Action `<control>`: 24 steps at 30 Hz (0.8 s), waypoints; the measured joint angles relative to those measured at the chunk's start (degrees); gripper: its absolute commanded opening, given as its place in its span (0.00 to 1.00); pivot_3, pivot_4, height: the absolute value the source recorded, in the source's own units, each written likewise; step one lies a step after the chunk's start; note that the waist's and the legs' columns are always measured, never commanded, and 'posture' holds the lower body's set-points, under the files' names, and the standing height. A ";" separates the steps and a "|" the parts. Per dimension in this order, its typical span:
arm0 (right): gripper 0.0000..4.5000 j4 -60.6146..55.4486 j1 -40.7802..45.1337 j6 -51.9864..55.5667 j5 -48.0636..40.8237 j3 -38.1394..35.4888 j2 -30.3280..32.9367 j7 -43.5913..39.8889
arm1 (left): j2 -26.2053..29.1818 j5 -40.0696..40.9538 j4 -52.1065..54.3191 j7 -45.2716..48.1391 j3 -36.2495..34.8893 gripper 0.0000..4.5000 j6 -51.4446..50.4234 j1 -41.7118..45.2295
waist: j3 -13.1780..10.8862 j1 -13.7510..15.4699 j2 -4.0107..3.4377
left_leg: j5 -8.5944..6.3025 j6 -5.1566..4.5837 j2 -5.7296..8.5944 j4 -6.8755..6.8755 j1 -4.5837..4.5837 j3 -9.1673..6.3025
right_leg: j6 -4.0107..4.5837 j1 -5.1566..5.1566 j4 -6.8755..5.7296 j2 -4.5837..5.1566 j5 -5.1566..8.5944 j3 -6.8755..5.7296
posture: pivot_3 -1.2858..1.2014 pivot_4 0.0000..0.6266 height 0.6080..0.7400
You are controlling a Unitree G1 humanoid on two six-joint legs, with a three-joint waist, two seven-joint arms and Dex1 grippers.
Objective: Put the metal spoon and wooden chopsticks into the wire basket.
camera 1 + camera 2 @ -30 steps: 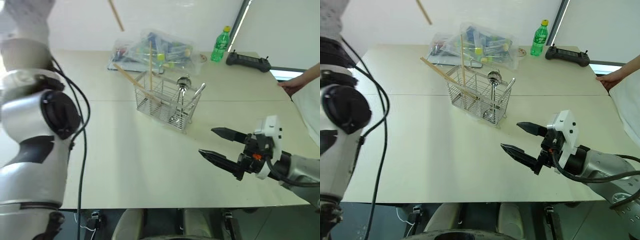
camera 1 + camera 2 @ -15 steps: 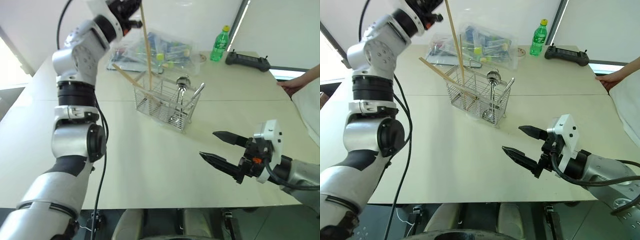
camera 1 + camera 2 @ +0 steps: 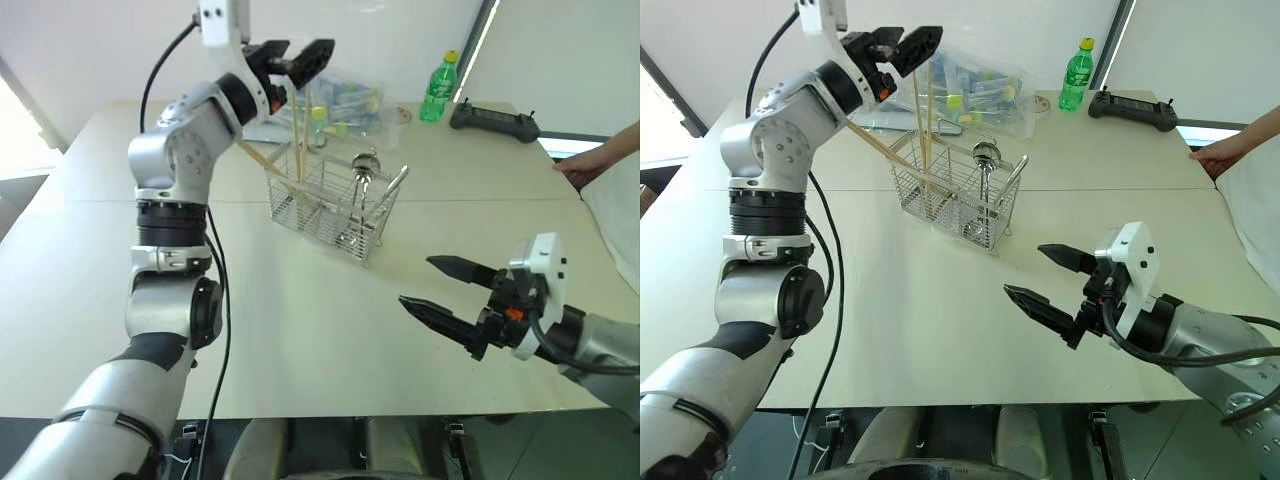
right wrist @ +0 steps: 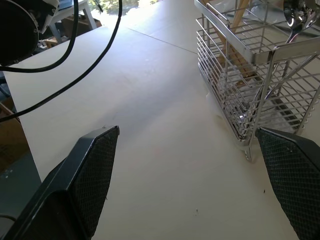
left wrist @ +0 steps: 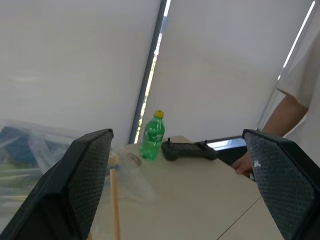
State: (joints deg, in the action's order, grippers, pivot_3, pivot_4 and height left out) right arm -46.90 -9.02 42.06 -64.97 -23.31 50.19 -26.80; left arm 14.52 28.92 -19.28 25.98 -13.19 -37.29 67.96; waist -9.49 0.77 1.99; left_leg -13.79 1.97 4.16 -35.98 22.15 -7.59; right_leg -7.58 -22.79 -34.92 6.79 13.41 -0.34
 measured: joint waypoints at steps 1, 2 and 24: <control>1.00 0.03 0.29 0.00 0.04 0.05 0.01 -0.13 | 0.69 0.52 0.14 0.39 -0.04 0.99 -0.02 0.22 | 0.00 -0.01 0.00 | 0.00 0.00 0.00 0.00 0.00 0.00 | 0.00 0.00 0.00 0.00 0.00 0.00 | 0.52 0.24 0.89; 1.00 0.13 0.52 0.00 0.08 0.16 0.02 -0.31 | 1.95 0.62 -0.08 1.30 -0.02 0.99 0.01 0.80 | -0.01 -0.06 0.00 | 0.00 0.00 0.01 0.00 0.00 0.01 | 0.00 -0.01 0.00 -0.02 0.00 0.00 | 0.52 0.24 0.89; 1.00 12.63 7.99 -0.09 6.79 -6.50 7.08 -12.39 | 48.71 -8.50 -3.75 60.95 11.74 0.99 13.50 -14.94 | 0.01 0.09 -0.53 | -0.05 -0.09 -0.08 0.11 0.26 -0.21 | 0.46 -0.02 0.62 0.05 0.12 0.04 | 0.52 0.24 0.89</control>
